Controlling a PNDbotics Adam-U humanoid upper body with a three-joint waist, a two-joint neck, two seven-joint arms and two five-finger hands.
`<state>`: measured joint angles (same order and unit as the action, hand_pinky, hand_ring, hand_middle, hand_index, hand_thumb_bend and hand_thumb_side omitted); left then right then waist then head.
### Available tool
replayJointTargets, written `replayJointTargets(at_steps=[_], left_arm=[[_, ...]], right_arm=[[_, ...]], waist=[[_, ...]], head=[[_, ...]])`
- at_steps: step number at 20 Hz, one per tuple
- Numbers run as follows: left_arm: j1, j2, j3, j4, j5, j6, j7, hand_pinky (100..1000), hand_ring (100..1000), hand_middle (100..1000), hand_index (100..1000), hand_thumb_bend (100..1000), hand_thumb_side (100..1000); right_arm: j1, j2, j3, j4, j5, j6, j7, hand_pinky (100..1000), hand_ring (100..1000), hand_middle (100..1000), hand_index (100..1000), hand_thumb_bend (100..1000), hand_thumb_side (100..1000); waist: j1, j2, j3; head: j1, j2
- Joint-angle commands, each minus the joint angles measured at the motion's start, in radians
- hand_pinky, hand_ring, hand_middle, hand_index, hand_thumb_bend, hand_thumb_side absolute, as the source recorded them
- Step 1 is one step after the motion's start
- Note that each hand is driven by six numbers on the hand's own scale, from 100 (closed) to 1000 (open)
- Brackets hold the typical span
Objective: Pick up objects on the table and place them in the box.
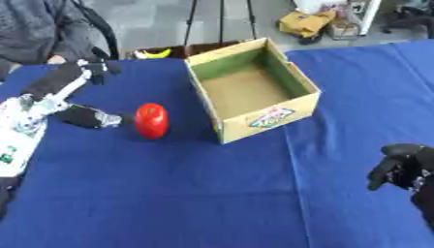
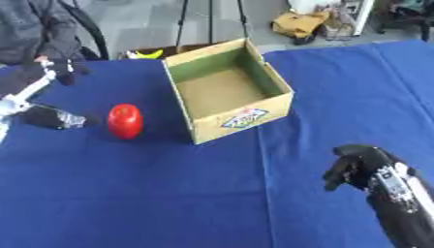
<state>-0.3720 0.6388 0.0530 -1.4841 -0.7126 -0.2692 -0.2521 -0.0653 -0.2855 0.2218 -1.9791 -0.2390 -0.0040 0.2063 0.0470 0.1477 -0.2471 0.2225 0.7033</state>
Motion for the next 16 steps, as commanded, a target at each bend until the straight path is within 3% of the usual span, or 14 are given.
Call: replayJointTargets(at_steps=[1, 6, 16], left_arm=[[-0.048, 0.020, -0.023, 0.051, -0.051, -0.013, 0.015, 635, 624, 717, 839, 716, 639], [-0.105, -0.023, -0.048, 0.132, -0.110, -0.015, 0.028, 612, 614, 709, 834, 666, 632], [-0.148, -0.064, -0.080, 0.220, -0.181, -0.050, 0.015, 598, 623, 715, 834, 697, 680]], right_arm=[[-0.009, -0.008, -0.001, -0.021, -0.004, 0.000, 0.004, 492, 554, 505, 718, 100, 773], [-0.008, -0.006, 0.000, -0.021, -0.004, 0.002, 0.004, 492, 554, 505, 718, 100, 781], [-0.009, -0.004, 0.002, -0.021, -0.005, 0.007, 0.005, 492, 554, 505, 718, 100, 790]], waist=[[-0.001, -0.014, -0.003], [-0.001, -0.014, -0.010], [0.002, -0.015, -0.017]], head=[[0.007, 0.007], [0.012, 0.010], [0.012, 0.014]])
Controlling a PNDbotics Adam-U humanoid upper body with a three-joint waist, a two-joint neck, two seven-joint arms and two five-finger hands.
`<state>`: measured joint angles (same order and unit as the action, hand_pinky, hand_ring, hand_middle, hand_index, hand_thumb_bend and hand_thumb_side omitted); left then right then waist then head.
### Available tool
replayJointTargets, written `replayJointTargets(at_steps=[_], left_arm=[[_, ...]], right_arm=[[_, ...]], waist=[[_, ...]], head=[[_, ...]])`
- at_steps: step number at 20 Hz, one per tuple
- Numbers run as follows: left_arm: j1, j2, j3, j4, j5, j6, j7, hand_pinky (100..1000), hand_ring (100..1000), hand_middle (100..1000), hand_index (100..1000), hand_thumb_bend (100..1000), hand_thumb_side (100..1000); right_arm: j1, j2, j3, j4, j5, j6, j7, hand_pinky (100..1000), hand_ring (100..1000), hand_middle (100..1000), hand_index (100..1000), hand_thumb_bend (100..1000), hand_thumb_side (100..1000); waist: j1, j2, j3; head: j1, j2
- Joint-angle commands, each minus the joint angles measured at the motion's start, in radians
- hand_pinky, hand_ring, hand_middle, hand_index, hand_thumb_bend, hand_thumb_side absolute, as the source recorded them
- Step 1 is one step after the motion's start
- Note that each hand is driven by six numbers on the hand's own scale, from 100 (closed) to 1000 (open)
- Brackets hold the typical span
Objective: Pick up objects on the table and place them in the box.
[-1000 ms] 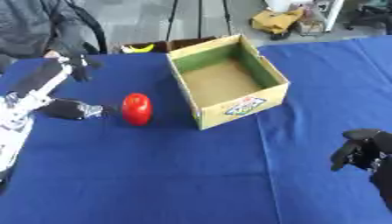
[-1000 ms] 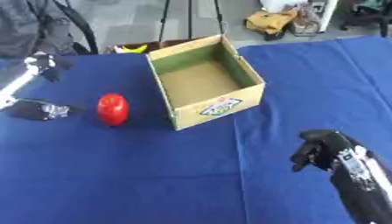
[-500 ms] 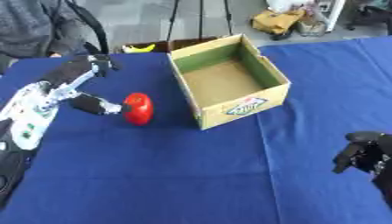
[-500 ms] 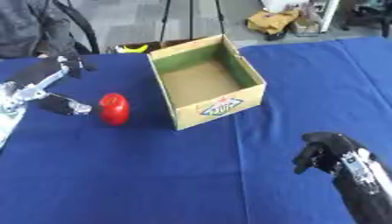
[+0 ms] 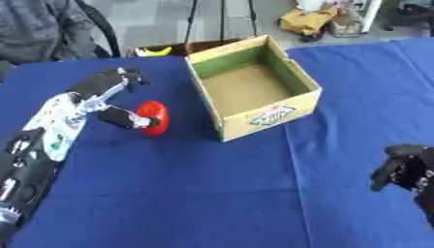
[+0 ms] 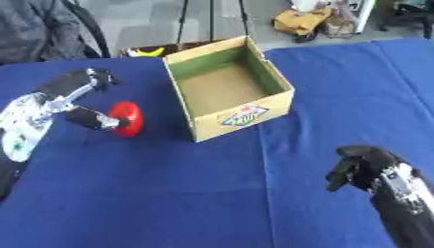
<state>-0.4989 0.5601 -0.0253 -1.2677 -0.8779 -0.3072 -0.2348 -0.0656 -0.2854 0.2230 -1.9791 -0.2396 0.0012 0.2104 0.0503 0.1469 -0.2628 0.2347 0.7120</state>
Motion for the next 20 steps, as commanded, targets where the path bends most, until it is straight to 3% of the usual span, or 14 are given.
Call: replayJointTargets(at_steps=[1, 20], left_arm=[[-0.022, 0.013, -0.005, 0.009, -0.021, -0.016, -0.004, 594, 621, 713, 833, 697, 684], [-0.029, -0.010, -0.025, 0.055, -0.080, -0.047, -0.023, 421, 538, 660, 790, 634, 616]], right_arm=[[-0.008, -0.004, 0.001, -0.021, -0.005, 0.002, 0.001, 492, 554, 505, 718, 100, 793], [-0.008, -0.002, 0.002, -0.021, -0.003, 0.006, 0.001, 492, 554, 505, 718, 100, 804]], waist=[[-0.001, -0.014, -0.002], [0.003, -0.014, -0.011]], head=[[-0.001, 0.005], [-0.002, 0.009]])
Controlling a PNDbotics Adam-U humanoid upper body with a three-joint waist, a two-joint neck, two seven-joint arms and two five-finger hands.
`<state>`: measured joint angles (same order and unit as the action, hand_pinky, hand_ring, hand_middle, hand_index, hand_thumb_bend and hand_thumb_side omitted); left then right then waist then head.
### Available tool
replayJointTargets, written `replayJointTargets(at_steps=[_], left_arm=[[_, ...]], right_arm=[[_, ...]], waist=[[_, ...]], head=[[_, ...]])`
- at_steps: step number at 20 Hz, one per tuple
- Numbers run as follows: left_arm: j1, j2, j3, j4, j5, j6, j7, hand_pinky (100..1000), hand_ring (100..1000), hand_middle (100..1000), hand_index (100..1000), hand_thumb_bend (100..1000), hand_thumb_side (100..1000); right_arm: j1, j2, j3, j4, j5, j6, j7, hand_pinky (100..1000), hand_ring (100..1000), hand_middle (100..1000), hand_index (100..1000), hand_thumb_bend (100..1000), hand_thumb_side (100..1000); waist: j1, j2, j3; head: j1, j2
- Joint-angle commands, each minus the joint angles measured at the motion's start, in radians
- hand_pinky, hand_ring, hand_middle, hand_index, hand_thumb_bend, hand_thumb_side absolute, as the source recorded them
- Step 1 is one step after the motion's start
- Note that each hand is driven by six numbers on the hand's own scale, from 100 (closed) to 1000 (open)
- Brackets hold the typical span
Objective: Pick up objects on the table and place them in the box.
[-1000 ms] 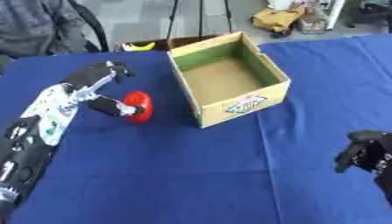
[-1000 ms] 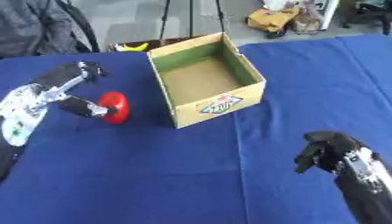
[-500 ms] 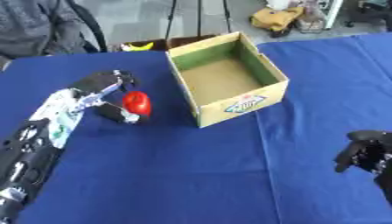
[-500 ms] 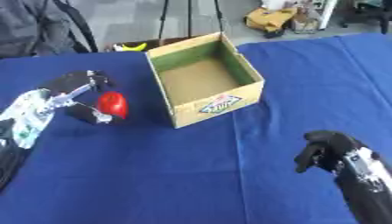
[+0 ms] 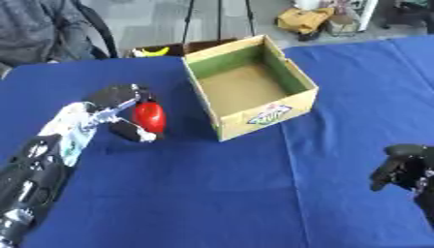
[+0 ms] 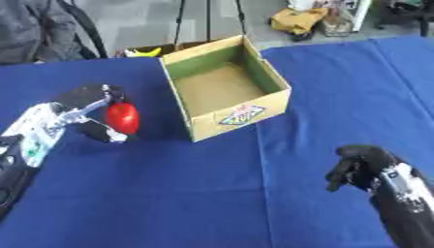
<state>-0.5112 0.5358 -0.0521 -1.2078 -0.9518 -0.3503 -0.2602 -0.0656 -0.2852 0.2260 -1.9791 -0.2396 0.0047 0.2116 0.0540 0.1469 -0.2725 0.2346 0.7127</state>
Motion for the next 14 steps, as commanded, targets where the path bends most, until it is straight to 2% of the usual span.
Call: replayJointTargets(at_steps=[1, 3, 10, 13, 14], left_arm=[[-0.016, 0.014, 0.001, -0.004, -0.007, -0.004, 0.003, 414, 535, 655, 789, 627, 611], [-0.015, 0.014, 0.000, -0.002, -0.008, -0.005, 0.003, 393, 524, 646, 786, 614, 598], [-0.010, 0.012, 0.000, 0.007, -0.008, -0.007, -0.011, 274, 477, 629, 781, 464, 428], [-0.008, 0.012, 0.002, 0.012, 0.005, -0.005, -0.030, 217, 463, 626, 781, 396, 336], [-0.007, 0.011, 0.002, 0.014, 0.011, -0.004, -0.037, 168, 448, 621, 780, 323, 246]], right_arm=[[-0.008, -0.002, 0.000, -0.021, -0.003, 0.003, -0.001, 492, 554, 505, 718, 100, 805], [-0.008, -0.002, -0.001, -0.021, -0.003, 0.003, -0.001, 493, 554, 505, 718, 100, 805], [-0.009, -0.003, -0.001, -0.021, -0.004, 0.004, 0.000, 493, 554, 505, 718, 100, 807], [-0.009, -0.003, -0.001, -0.021, -0.004, 0.003, 0.000, 493, 554, 505, 718, 100, 804], [-0.009, -0.003, -0.001, -0.021, -0.004, 0.003, 0.000, 493, 554, 505, 718, 100, 805]], waist=[[0.000, -0.014, -0.001], [0.001, -0.015, -0.002], [0.001, -0.014, -0.002], [0.000, -0.014, -0.001], [0.000, -0.014, 0.000]], head=[[-0.002, 0.008], [-0.002, 0.009], [-0.005, 0.010], [-0.006, 0.010], [-0.006, 0.010]])
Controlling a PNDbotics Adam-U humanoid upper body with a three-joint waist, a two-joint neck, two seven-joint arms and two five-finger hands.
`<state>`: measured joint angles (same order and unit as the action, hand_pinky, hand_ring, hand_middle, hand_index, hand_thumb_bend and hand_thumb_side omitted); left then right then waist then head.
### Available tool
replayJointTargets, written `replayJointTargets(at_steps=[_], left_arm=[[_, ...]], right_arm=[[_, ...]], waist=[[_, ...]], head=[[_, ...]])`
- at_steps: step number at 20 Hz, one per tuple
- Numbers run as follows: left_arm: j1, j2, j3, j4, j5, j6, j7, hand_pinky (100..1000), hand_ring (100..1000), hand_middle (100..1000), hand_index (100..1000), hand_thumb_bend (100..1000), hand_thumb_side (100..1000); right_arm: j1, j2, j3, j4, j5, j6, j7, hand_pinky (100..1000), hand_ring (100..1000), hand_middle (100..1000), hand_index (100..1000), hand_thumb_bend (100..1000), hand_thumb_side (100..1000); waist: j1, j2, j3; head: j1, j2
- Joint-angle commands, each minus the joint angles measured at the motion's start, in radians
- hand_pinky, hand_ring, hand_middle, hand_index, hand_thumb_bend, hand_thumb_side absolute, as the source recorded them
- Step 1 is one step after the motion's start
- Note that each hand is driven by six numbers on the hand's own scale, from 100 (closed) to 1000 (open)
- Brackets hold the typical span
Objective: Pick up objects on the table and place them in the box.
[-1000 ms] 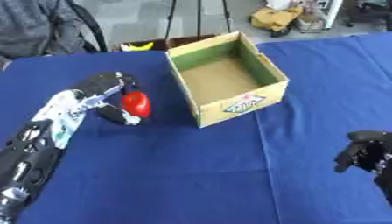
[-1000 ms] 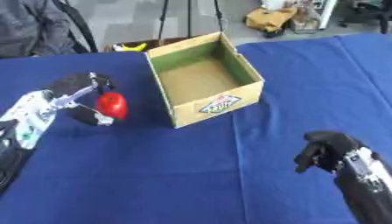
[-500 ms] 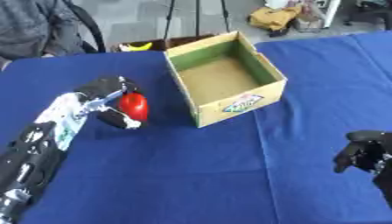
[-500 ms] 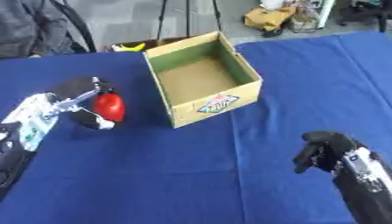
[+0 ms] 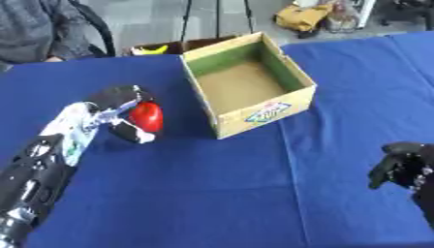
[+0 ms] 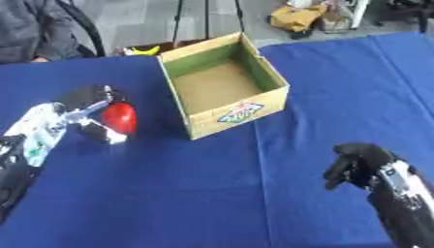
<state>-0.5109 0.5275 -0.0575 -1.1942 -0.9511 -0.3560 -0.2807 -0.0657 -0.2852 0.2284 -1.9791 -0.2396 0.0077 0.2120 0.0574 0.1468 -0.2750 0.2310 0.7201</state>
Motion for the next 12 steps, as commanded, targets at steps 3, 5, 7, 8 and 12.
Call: replayJointTargets(at_steps=[3, 5, 7, 8, 12], left_arm=[[-0.005, 0.019, 0.009, 0.005, 0.031, 0.012, -0.037, 119, 427, 615, 780, 208, 169], [-0.004, 0.021, 0.011, 0.005, 0.048, 0.018, -0.046, 100, 411, 609, 779, 100, 177], [-0.003, 0.021, 0.017, 0.001, 0.070, 0.027, -0.050, 100, 386, 597, 775, 100, 199], [-0.003, 0.021, 0.021, -0.004, 0.082, 0.033, -0.050, 100, 378, 592, 774, 100, 207], [-0.001, 0.027, 0.037, -0.028, 0.126, 0.046, -0.056, 100, 367, 582, 772, 100, 226]], right_arm=[[-0.009, -0.003, -0.003, -0.021, -0.004, 0.000, 0.000, 493, 554, 505, 718, 100, 804], [-0.009, -0.003, -0.003, -0.021, -0.004, -0.001, 0.000, 493, 554, 505, 719, 100, 802], [-0.009, -0.003, -0.004, -0.021, -0.004, -0.001, 0.000, 493, 554, 505, 718, 100, 801], [-0.009, -0.002, -0.004, -0.021, -0.004, -0.001, 0.000, 494, 554, 505, 719, 100, 802], [-0.008, -0.003, -0.005, -0.021, -0.004, -0.001, -0.001, 493, 554, 505, 718, 100, 799]], waist=[[-0.004, -0.013, 0.003], [-0.005, -0.013, 0.003], [-0.005, -0.013, 0.003], [-0.006, -0.013, 0.004], [-0.005, -0.014, 0.004]], head=[[-0.004, 0.002], [-0.005, 0.001], [-0.006, 0.001], [-0.006, 0.001], [-0.007, 0.002]])
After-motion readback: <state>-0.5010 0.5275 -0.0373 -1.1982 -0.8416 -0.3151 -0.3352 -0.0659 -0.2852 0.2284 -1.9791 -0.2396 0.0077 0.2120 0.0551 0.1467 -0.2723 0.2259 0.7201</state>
